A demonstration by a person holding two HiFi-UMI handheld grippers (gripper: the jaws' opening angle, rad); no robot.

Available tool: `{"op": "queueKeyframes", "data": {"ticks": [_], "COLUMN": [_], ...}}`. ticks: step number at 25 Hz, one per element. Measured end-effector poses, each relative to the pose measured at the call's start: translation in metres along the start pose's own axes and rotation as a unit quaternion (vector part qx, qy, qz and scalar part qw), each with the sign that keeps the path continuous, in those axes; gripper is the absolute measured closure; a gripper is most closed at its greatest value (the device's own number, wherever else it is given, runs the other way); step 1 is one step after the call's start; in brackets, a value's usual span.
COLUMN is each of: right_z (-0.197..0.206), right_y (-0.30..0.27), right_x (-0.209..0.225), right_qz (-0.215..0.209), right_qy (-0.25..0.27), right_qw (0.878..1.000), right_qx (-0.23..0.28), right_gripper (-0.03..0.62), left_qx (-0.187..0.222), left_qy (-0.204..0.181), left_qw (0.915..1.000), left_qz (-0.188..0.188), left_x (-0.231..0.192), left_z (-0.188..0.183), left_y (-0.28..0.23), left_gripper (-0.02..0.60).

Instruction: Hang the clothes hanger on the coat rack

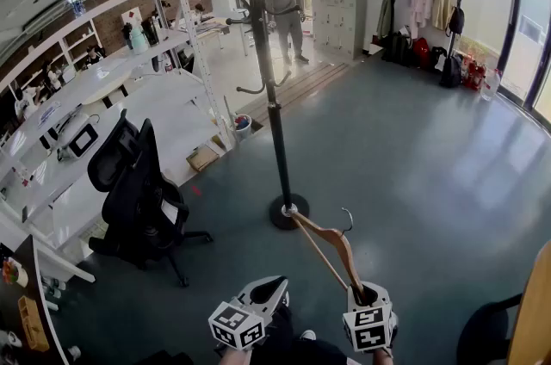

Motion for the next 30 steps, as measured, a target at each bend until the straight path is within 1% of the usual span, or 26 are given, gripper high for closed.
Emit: {"op": "queueKeyframes", "data": {"ticks": [5, 9, 12, 16, 19, 24, 28, 30], "right_z": [-0.015, -0.041, -0.067, -0.104, -0.132, -0.165, -0.181, -0.187], "right_y": [-0.025, -0.050, -0.075, -0.114, -0.135, -0.167, -0.185, -0.193], "right_x": [0.010, 0.020, 0.027, 0.035, 0.042, 0.049, 0.055, 0.061], "right_qz": [0.003, 0.013, 0.017, 0.032, 0.042, 0.055, 0.070, 0.080], "right_qy": [0.003, -0.013, -0.018, -0.019, -0.030, -0.043, -0.062, -0.070], "right_qw": [1.000, 1.000, 1.000, 0.999, 0.999, 0.998, 0.996, 0.994], "right_qx": [-0.007, -0.003, 0.000, -0.003, 0.000, -0.002, -0.006, -0.008], "right_gripper": [0.539, 0.539, 0.539, 0.539, 0.539, 0.539, 0.539, 0.539], "left_qx": [-0.001, -0.007, -0.006, 0.000, 0.006, 0.003, -0.006, -0.009], "left_qy": [-0.005, -0.009, -0.016, -0.025, -0.027, -0.035, -0.048, -0.047], "left_qw": [0.9999, 0.9997, 0.9995, 0.9992, 0.9989, 0.9976, 0.9953, 0.9948], "left_qz": [0.012, 0.020, 0.025, 0.031, 0.037, 0.059, 0.083, 0.090], "left_x": [-0.019, -0.045, -0.075, -0.120, -0.148, -0.182, -0.202, -0.210], "left_z": [-0.012, -0.029, -0.050, -0.086, -0.112, -0.140, -0.153, -0.158], "left_y": [-0.025, -0.047, -0.066, -0.089, -0.106, -0.135, -0.153, -0.161], "left_gripper": [0.581, 0.581, 0.581, 0.580, 0.581, 0.581, 0.581, 0.581]}}
Point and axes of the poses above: the fingertips, and each gripper's own axes: y backward along the fingers, x to its right, z out of its underside, the point moved 2 cm from there along y, backward along the fingers, and after that the axes turned 5 degrees about y, right-handed, at the moved point
